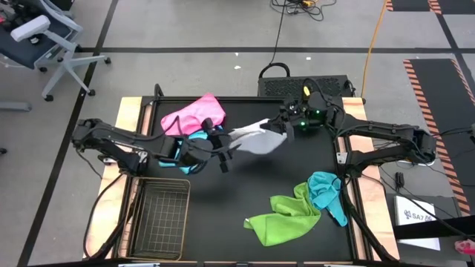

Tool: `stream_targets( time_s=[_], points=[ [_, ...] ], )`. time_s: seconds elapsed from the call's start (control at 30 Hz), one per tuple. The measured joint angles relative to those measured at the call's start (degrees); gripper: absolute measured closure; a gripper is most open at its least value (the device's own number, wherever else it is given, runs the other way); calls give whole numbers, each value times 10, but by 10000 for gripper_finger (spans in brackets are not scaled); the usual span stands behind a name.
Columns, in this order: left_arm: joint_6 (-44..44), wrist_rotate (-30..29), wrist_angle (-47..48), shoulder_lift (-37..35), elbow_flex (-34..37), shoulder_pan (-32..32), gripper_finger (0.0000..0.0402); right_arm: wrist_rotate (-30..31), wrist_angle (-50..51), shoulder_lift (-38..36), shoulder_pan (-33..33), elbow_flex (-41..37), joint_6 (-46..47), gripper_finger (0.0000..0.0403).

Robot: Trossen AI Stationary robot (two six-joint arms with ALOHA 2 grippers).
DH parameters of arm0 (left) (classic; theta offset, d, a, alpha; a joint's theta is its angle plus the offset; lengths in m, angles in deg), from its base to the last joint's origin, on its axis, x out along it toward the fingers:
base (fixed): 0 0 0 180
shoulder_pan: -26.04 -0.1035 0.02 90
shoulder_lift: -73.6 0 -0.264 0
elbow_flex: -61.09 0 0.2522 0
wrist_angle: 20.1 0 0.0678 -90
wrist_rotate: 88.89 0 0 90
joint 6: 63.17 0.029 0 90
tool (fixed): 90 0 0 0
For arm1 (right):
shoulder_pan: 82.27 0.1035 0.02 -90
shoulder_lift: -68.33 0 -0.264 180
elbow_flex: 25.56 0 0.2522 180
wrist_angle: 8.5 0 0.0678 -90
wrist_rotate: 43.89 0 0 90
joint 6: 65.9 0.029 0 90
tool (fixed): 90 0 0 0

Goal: Fold microfiber towels
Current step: Put the folded gray microfiber cloth into the wire basket

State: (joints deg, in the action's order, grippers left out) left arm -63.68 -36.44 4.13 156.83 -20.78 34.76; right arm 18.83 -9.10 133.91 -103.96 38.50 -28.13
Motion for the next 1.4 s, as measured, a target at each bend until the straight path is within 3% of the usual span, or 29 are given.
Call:
stream_targets(
  time_s=[0.33, 0.8, 1.23, 1.4],
  points=[
    [0, 3, -12, 29, 1, -30, 90, -15, -42, 0, 0, 0, 9, 403],
    [52, -17, -56, 27, 1, -66, 81, -30, -38, 0, 0, 0, 17, 403],
    [23, 128, -56, 27, 1, -118, 89, -30, -43, 0, 0, 0, 17, 403],
    [-16, 155, -55, 27, 1, -122, 131, -30, -43, 0, 0, 0, 17, 403]
  ],
)
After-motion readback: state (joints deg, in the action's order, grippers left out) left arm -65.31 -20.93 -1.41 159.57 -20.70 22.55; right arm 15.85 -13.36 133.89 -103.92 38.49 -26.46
